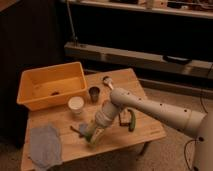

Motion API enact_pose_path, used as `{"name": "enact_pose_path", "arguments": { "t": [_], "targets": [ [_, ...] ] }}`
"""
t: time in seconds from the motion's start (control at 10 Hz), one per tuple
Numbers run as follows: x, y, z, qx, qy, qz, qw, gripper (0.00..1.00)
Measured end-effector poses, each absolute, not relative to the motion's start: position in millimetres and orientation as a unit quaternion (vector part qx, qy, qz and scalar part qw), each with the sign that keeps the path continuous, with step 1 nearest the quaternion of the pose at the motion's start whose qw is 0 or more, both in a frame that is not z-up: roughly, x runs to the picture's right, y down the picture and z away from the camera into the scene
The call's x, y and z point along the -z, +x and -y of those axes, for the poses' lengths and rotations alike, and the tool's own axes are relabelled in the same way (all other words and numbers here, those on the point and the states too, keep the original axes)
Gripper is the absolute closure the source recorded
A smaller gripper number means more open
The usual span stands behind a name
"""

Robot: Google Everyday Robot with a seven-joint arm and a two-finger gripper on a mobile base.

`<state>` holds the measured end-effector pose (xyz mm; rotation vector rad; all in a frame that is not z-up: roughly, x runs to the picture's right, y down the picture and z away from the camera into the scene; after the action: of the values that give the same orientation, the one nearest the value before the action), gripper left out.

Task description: Place fork in plastic cup

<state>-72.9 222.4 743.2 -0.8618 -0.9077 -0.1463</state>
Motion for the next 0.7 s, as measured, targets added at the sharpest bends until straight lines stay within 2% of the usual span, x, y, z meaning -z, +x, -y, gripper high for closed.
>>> {"name": "enact_pose_path", "arguments": {
  "t": [0.4,0.7],
  "targets": [
    [-743.1,-69.0,-219.5,0.07,-0.39,0.451,0.799,0.25],
    [-722.8,-67.7,-209.2,0.106,-0.365,0.473,0.795,0.25]
  ]
}}
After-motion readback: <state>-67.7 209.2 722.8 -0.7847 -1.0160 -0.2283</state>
